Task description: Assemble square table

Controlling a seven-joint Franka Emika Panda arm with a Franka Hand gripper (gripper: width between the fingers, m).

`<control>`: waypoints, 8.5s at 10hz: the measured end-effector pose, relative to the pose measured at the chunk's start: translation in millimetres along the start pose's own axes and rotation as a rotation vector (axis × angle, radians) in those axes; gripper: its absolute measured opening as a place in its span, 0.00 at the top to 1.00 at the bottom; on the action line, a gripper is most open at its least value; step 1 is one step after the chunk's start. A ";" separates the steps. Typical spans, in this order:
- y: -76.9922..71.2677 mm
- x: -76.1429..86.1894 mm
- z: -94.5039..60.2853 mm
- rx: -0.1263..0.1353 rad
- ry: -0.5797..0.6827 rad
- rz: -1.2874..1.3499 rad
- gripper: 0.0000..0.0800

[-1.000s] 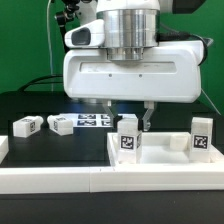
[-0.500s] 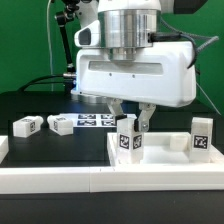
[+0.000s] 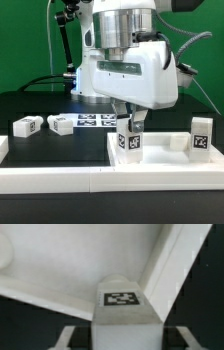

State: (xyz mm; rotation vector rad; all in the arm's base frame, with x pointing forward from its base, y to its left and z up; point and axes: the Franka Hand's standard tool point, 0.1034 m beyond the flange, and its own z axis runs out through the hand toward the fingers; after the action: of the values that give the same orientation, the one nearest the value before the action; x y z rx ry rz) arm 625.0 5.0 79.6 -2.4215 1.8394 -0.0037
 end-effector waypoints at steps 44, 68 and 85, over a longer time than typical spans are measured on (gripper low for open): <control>8.4 8.2 1.8 -0.047 0.033 -0.706 0.29; 87.0 -57.6 26.1 0.094 0.015 0.246 0.19; 125.1 -75.2 68.9 0.018 0.025 0.308 0.19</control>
Offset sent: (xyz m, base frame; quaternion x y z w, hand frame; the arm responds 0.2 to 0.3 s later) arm 0.0000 0.0000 0.0000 0.0000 0.0000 0.0000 1.0000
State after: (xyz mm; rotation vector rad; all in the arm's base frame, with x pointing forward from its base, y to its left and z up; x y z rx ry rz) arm 488.9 49.5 5.2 -2.1095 2.1919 -0.0272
